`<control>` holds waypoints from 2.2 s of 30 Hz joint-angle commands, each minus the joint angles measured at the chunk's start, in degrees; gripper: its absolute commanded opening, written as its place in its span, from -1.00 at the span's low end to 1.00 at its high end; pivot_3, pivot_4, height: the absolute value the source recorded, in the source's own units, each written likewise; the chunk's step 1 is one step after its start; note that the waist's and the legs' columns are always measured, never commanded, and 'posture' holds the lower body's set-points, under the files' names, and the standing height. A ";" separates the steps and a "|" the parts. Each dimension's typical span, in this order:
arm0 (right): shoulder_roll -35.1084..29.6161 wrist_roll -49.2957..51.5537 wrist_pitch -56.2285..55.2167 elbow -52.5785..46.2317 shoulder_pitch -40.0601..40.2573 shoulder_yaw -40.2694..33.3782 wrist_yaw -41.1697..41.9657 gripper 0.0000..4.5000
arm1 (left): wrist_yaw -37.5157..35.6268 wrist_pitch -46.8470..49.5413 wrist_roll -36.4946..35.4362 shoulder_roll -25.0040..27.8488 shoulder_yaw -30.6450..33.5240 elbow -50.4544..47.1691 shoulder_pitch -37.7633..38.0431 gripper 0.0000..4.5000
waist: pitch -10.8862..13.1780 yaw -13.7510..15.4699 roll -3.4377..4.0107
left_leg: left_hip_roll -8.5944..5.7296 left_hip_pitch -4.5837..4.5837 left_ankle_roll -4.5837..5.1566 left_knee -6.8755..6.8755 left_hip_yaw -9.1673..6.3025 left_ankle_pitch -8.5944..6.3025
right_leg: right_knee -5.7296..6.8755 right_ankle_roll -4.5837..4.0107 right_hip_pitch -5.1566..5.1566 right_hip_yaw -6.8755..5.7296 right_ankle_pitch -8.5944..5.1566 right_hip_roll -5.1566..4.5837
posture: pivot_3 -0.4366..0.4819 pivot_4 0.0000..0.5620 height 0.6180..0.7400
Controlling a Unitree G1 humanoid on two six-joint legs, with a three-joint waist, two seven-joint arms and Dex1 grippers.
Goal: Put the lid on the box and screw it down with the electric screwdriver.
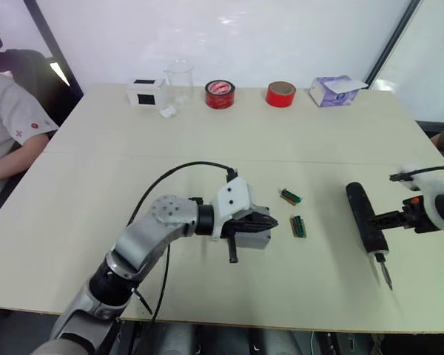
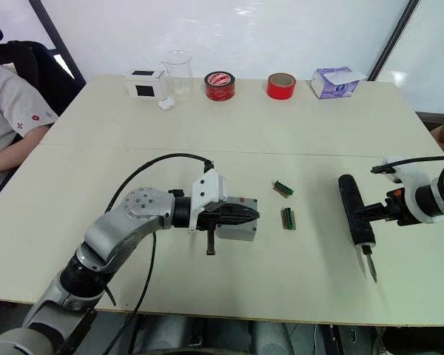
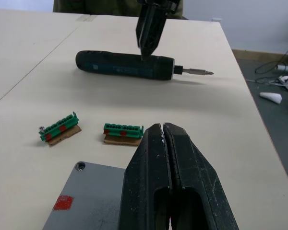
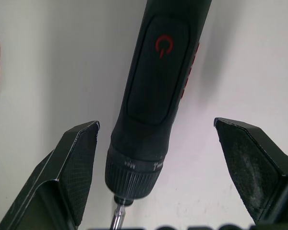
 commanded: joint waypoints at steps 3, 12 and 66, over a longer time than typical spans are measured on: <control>-2.52 0.59 0.75 -1.06 -0.68 2.66 3.94 0.74 | 1.38 0.25 -0.70 -0.63 -0.59 -3.08 1.95 -1.00 | 0.00 0.00 0.00 | 0.00 0.00 0.00 0.00 0.00 0.00 | 0.00 0.00 0.00 0.00 0.00 0.00 | -0.05 -0.47 1.00; 1.50 -2.44 -2.22 4.33 -3.22 8.24 5.23 0.74 | 3.91 1.11 -0.62 -0.75 -1.46 -4.82 3.56 -1.00 | 0.00 0.05 0.01 | -0.01 -0.01 0.00 0.01 0.00 0.00 | 0.00 0.00 0.00 0.00 0.00 0.00 | -0.05 -0.47 1.00; 50.59 22.90 -23.62 -37.09 10.24 -32.67 -27.21 -0.23 | -7.21 -8.00 9.57 6.64 -4.36 14.72 -5.86 -1.00 | 0.04 -0.66 0.28 | -0.07 -0.01 -0.12 -0.12 -0.09 0.07 | 0.07 0.31 -0.03 -0.06 0.22 0.07 | -0.05 -0.47 1.00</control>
